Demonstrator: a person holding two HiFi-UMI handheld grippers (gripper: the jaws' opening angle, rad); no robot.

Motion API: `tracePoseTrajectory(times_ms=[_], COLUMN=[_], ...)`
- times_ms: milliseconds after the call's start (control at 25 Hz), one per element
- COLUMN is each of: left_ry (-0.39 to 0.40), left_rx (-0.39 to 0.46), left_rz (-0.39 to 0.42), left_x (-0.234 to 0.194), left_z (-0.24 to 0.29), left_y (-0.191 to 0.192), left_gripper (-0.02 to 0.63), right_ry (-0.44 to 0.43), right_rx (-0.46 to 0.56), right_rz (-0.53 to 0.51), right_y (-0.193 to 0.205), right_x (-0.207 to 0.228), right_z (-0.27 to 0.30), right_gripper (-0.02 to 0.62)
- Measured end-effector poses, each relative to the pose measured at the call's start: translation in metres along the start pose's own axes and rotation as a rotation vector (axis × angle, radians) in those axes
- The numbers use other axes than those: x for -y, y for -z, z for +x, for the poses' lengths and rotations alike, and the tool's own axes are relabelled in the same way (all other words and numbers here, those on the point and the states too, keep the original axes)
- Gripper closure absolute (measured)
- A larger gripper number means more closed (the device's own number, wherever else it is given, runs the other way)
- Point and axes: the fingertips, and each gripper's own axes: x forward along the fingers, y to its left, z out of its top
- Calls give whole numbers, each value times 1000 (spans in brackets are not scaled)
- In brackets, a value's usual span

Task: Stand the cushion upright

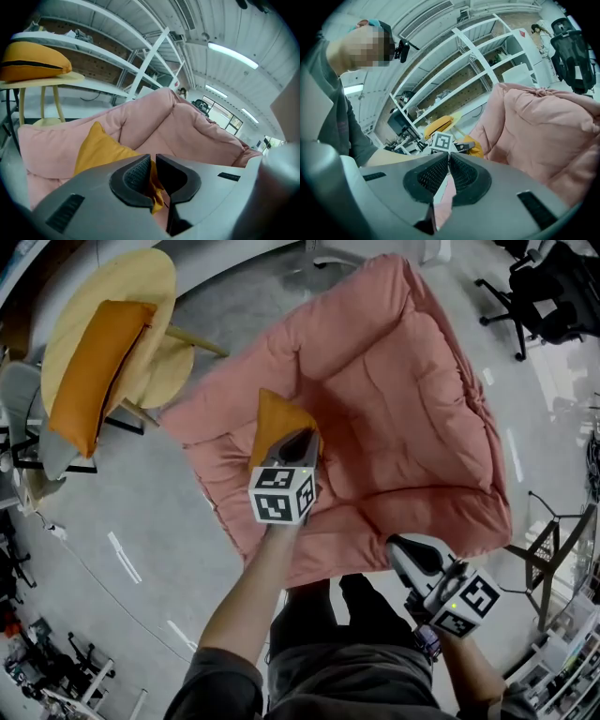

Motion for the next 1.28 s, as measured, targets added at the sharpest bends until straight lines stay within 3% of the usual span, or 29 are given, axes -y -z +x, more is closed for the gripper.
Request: tracePoseTrajectory(times_ms=[160,360,520,720,960,1280], left_ry=[93,122,126,133,89,63], left_rx=[8,20,61,130,175,198], left_rz=[62,105,120,151,228,242], left_x=[26,43,48,64,97,146], left_z=[37,33,-11,-90,-174,-226], left_y=[-21,-31,-30,-43,-50,-41], left_gripper=[597,595,595,597,597,597], right_ry=[-19,-28,-31,-89,-146,-172], right_rx=[50,62,0,63,97,121], right_rz=[26,28,-17,-85,-153,-232], right_y=[-9,-12,-8,-35,-62,-78], right_x=[-4,-2,-2,-22,-49,-73], right_z=[8,7,2,2,-13,-39], right_gripper=[578,578,578,578,578,580])
